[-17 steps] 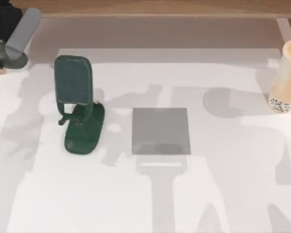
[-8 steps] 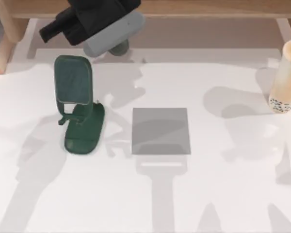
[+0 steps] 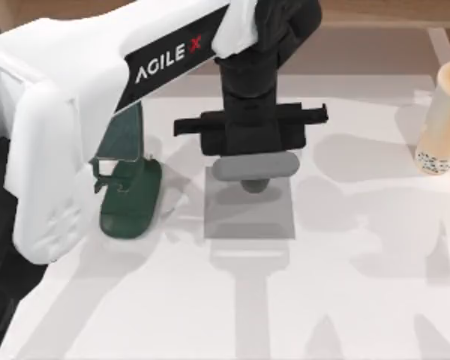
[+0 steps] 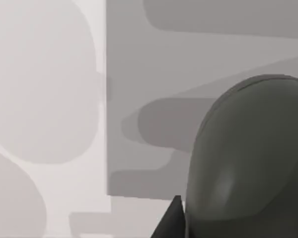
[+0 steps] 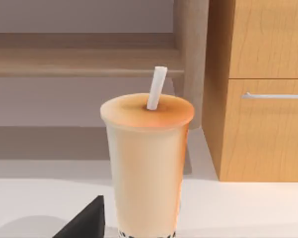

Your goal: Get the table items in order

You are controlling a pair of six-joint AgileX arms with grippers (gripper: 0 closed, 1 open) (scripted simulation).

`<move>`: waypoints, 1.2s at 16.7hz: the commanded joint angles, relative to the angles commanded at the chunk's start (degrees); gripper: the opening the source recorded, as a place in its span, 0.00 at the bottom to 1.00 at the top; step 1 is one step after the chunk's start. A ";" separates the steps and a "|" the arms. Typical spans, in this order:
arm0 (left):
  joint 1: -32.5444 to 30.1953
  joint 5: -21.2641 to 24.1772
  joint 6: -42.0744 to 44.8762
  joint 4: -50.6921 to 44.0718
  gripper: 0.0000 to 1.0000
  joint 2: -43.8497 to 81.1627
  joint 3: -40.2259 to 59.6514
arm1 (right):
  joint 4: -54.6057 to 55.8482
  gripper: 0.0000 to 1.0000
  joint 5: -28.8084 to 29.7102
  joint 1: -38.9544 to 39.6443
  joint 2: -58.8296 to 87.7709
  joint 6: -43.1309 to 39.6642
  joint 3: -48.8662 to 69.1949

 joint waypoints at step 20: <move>-0.05 -1.37 3.43 2.92 0.23 6.70 -1.14 | 0.00 1.00 0.00 0.00 0.00 0.00 0.00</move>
